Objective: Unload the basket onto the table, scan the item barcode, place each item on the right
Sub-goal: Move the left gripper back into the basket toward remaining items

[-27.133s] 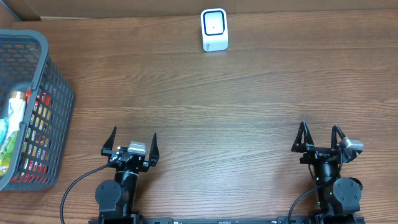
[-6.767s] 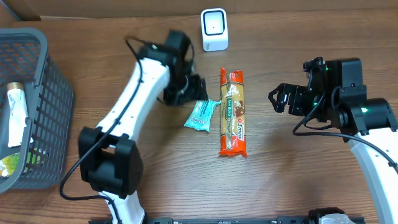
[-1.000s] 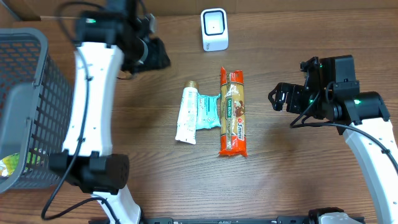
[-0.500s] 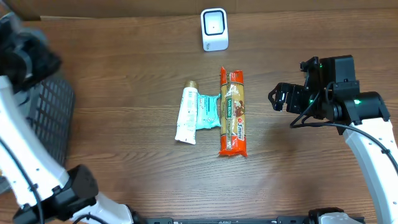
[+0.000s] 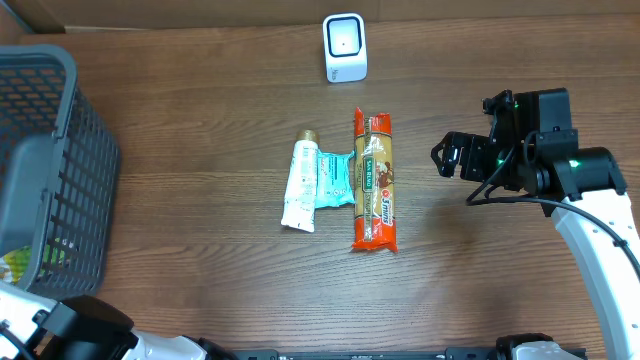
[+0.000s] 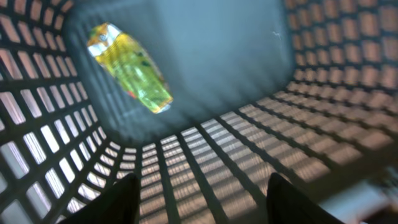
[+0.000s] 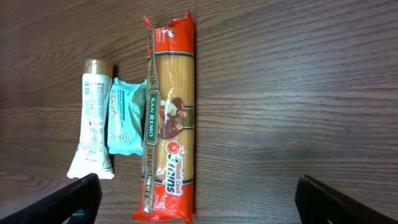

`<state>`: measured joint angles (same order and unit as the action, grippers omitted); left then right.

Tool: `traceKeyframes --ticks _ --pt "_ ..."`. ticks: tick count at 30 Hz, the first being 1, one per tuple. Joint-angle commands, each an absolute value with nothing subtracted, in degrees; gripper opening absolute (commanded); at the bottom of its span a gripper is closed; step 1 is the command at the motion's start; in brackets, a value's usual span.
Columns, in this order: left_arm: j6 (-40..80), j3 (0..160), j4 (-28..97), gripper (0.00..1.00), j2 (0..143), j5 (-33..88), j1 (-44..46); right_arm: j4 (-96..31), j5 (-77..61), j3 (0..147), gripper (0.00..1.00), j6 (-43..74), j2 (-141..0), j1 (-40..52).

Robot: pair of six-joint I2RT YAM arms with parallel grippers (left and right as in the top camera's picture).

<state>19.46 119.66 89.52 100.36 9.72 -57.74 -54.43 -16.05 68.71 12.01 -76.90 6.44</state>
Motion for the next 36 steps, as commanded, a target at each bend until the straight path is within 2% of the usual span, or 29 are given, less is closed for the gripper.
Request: traceKeyframes --ticks 1,14,17,18,20,30,36 --pt "25.8 112.66 85.58 0.59 99.33 5.45 -57.63 -54.11 -15.53 68.4 1.0 12.16 -76.73 6.74" --pt "31.55 89.23 65.45 0.63 99.33 -3.62 -57.25 -54.15 -15.53 68.4 1.0 12.19 -76.75 6.74" --pt "32.03 84.97 60.97 0.83 99.33 -5.04 -57.25 -54.3 -15.53 68.4 1.0 12.19 -76.73 6.74" --pt "31.99 83.7 59.44 0.92 99.33 -5.28 -57.25 -54.46 -15.53 68.4 1.0 12.19 -76.73 6.74" --pt "31.99 81.08 56.1 0.99 99.35 -5.63 -57.25 -54.83 -15.53 68.4 1.0 12.19 -76.73 6.74" --pt "32.21 70.26 43.11 1.0 99.46 -6.39 -57.25 -56.05 -15.53 68.4 1.0 12.45 -76.75 6.74" --pt "31.59 68.36 40.18 0.99 100.33 -6.42 -57.23 -56.03 -15.53 68.4 1.0 13.56 -76.75 6.74"
